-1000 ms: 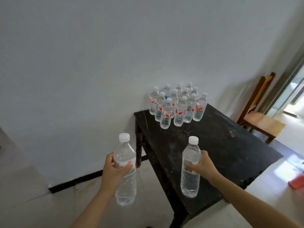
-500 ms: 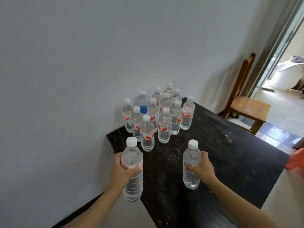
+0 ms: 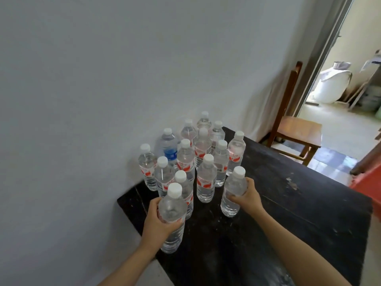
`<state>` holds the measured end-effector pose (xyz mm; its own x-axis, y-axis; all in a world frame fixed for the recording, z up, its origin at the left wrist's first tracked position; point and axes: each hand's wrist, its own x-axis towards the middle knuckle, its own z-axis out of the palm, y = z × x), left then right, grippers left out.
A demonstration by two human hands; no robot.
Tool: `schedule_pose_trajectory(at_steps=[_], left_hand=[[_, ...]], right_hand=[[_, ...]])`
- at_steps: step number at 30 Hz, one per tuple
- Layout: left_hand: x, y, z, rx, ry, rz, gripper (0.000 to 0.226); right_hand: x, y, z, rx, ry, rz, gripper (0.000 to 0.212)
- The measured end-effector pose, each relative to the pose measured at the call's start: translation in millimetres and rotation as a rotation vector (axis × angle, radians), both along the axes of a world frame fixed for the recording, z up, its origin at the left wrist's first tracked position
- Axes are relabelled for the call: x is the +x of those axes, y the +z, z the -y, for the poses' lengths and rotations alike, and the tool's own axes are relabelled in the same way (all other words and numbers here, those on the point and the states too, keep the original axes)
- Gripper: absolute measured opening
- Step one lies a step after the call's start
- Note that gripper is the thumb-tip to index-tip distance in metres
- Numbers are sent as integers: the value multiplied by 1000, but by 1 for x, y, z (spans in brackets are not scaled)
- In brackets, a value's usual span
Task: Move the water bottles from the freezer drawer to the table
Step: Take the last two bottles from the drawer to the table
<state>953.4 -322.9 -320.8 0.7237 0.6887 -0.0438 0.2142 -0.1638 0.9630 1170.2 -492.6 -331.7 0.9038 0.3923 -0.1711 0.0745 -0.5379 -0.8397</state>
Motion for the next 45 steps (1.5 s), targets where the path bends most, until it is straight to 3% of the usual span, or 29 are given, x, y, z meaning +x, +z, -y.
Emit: schedule_pose_trajectory(at_steps=[4, 10, 15, 17, 21, 26, 30, 34, 36, 38, 41, 45], left_hand=[[15, -11, 3, -24, -55, -9, 71], [32, -21, 18, -64, -117, 19, 62], [51, -30, 40, -54, -93, 60, 65], [58, -35, 46, -29, -70, 68, 67], [69, -41, 58, -28, -59, 68, 62], [75, -52, 64, 10, -53, 44, 65], [72, -55, 64, 15, -50, 10, 71], [54, -56, 66, 38, -69, -155, 74], [39, -56, 65, 34, -108, -307, 86], [22, -57, 58, 41, -167, -414, 86], [-6, -54, 47, 124, -176, -473, 74], [-41, -42, 33, 327, -163, -467, 74]], right_hand=[[9, -7, -5, -48, 21, -9, 76], [4, -8, -1, -59, -2, -38, 77], [-10, -2, -2, -72, -136, 2, 114], [-18, 4, 2, -78, -174, 57, 119], [-33, 9, 25, -126, -131, 109, 114], [-51, 14, 52, 18, -274, 123, 100], [-65, 15, 64, 30, -241, 135, 96], [-81, 17, 75, 40, -188, 138, 89], [-89, 15, 85, 30, -155, 134, 83], [-97, 6, 96, -51, -88, 167, 75], [-108, -10, 114, -372, 104, 259, 66], [-116, -18, 128, -718, 307, 380, 70]])
